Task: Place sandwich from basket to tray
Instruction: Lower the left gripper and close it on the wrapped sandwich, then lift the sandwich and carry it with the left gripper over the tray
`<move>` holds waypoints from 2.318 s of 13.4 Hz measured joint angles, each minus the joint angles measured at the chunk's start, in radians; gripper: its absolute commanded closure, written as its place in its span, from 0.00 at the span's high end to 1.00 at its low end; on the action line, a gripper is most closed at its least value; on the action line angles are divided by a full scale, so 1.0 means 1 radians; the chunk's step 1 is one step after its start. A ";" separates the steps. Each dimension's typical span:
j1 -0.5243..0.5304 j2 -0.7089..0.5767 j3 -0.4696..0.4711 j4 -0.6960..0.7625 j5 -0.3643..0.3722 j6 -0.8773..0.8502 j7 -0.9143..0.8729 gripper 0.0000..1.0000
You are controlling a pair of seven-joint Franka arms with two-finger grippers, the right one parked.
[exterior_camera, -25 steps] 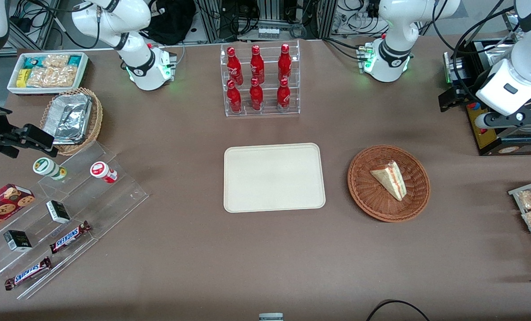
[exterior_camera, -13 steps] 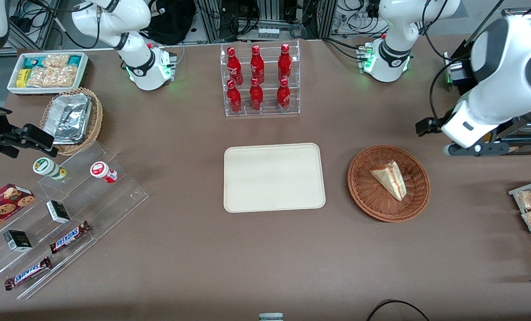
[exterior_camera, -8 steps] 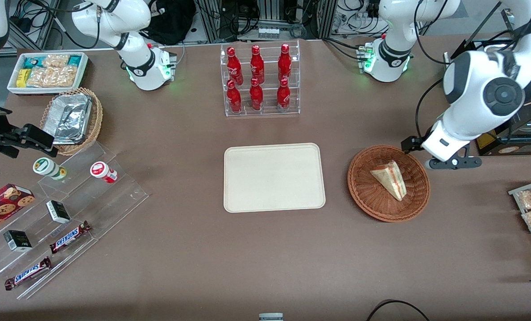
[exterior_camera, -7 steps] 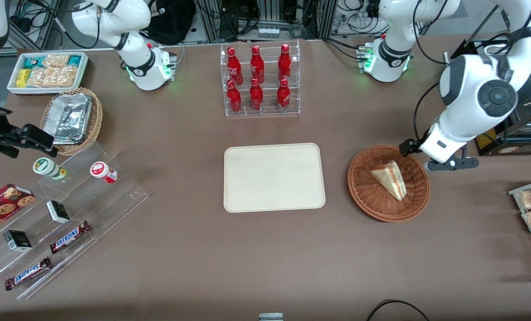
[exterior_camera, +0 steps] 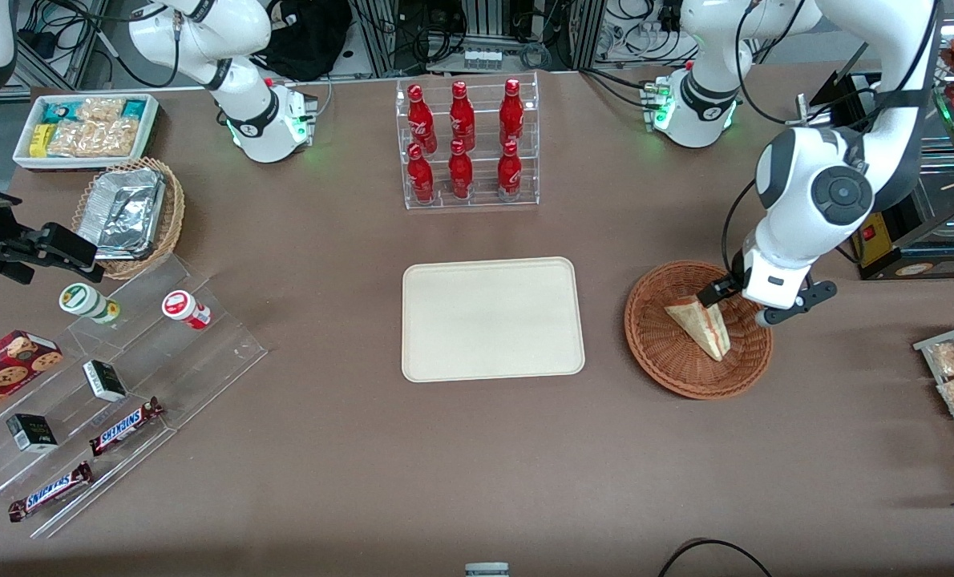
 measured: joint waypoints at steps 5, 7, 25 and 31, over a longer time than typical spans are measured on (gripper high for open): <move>-0.004 0.065 0.000 -0.001 0.000 0.059 -0.173 1.00; -0.004 0.089 0.000 -0.001 0.000 0.069 -0.190 1.00; -0.029 0.075 -0.037 0.126 0.005 -0.199 -0.097 0.11; -0.242 0.172 -0.079 0.288 0.002 -0.269 0.005 0.09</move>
